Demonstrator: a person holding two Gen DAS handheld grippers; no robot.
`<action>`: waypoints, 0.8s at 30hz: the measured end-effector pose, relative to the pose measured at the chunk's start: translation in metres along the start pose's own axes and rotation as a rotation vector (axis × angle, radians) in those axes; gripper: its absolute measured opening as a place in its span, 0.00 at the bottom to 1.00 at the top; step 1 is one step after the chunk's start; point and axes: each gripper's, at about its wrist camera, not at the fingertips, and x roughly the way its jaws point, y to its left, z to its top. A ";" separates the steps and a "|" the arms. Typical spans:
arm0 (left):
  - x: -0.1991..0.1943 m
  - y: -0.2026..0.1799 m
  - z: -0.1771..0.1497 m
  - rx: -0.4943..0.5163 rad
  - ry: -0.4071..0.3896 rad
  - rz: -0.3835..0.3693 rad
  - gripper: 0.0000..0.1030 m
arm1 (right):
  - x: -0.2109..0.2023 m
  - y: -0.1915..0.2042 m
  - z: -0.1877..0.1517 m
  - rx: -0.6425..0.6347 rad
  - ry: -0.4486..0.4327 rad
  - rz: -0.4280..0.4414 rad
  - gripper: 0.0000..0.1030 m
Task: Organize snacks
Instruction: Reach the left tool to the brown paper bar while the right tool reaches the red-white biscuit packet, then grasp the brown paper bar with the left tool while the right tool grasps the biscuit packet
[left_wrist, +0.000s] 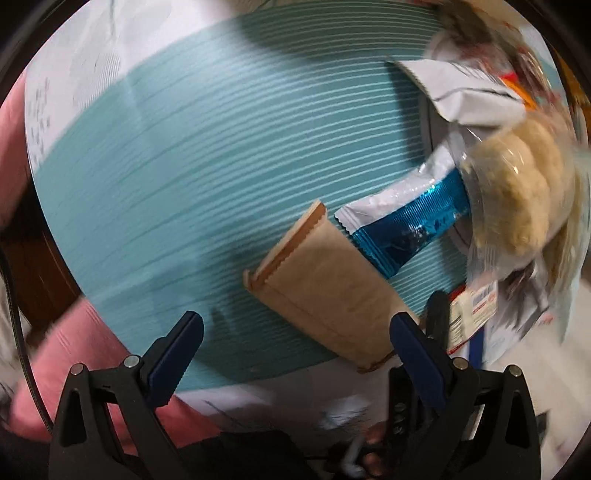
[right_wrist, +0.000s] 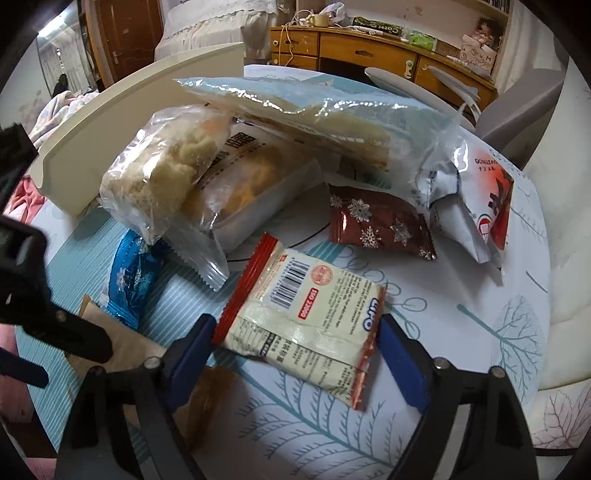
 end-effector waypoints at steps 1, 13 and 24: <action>0.002 0.000 -0.001 -0.025 0.001 -0.010 0.98 | -0.001 -0.001 0.000 -0.008 0.001 0.003 0.79; 0.023 -0.008 -0.011 -0.195 -0.005 0.024 0.94 | -0.018 -0.023 -0.018 0.038 0.032 0.040 0.71; 0.022 0.002 -0.012 -0.240 -0.006 0.015 0.66 | -0.042 -0.041 -0.030 0.098 0.030 0.031 0.71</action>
